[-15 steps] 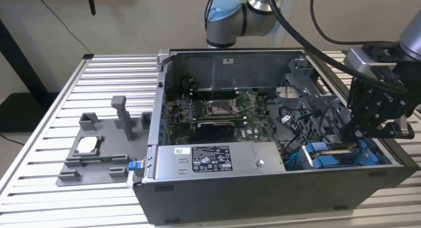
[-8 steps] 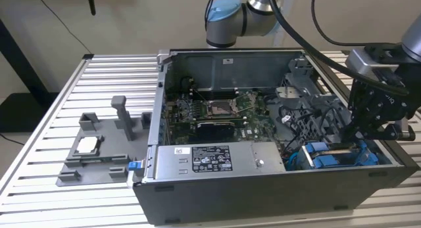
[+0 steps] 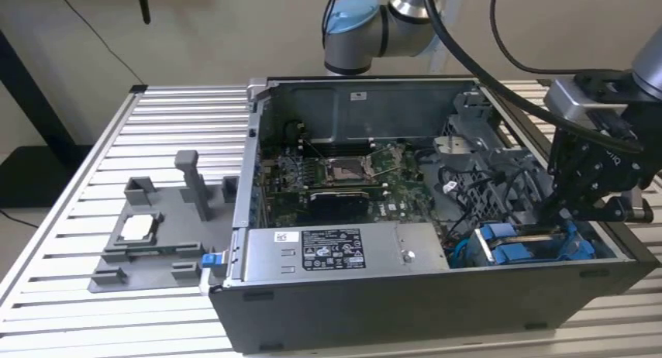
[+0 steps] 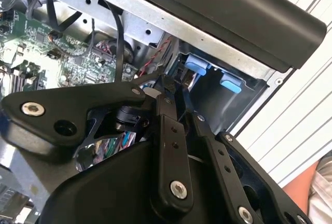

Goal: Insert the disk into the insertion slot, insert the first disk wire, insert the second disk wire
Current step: 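Insert the first disk wire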

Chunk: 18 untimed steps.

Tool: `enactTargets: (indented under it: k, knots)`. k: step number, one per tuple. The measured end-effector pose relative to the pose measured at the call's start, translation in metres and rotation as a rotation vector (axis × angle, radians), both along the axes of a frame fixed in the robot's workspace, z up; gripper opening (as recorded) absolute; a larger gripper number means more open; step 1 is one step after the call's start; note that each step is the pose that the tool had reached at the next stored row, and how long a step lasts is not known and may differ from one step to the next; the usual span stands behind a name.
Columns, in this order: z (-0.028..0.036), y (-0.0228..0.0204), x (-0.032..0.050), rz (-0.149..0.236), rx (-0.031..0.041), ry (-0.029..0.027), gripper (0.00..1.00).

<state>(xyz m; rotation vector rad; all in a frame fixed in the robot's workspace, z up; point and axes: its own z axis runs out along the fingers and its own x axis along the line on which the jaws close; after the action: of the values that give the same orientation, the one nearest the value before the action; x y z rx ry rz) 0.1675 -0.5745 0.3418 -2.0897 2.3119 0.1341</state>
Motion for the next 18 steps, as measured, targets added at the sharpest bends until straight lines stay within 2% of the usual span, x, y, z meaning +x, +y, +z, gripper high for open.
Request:
enactTargets:
  k: [5, 18]
  knots:
    - [-0.0006, -0.0006, 0.0002, 0.000, 0.0000, 0.0028, 0.19]
    - [-0.0052, -0.0008, 0.0003, 0.000, -0.0006, 0.0028, 0.19]
